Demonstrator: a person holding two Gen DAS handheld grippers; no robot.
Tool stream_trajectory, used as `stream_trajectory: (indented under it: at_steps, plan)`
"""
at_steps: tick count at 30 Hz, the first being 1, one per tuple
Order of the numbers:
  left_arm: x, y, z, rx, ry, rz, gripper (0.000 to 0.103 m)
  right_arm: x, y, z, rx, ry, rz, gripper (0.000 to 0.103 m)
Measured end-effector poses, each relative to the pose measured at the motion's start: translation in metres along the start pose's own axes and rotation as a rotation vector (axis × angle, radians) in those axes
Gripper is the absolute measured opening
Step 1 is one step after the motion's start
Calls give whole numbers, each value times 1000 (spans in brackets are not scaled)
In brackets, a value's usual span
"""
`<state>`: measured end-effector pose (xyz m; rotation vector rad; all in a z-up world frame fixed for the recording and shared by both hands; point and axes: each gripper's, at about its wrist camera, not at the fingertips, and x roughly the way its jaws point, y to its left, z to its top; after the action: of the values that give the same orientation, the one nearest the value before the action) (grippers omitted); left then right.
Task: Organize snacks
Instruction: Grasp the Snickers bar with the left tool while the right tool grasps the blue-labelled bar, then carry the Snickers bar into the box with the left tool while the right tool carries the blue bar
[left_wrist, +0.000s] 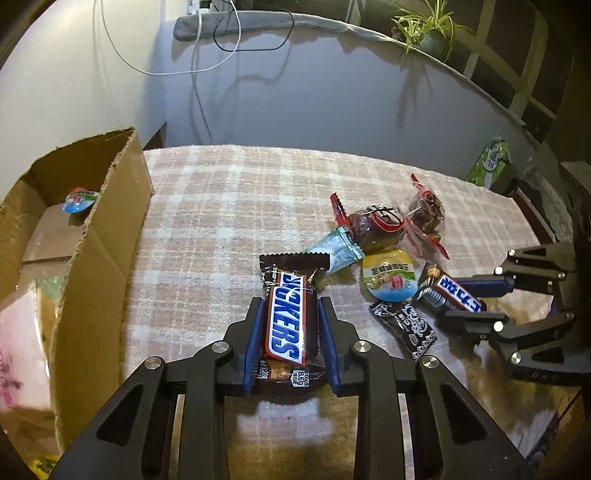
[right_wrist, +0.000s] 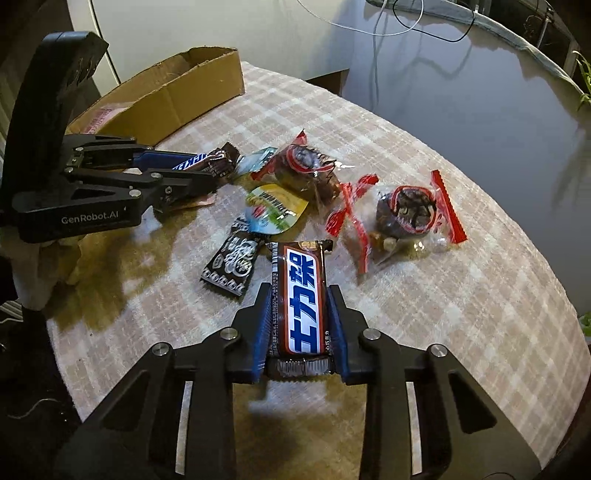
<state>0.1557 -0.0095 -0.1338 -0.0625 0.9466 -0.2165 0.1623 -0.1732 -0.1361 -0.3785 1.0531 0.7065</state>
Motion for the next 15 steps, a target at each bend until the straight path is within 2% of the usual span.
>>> stream_trajectory:
  at_steps: [15]
  plan:
    - [-41,-3,-4,-8,-64,-27,27,-39,15,-19,100,-99,-21,30]
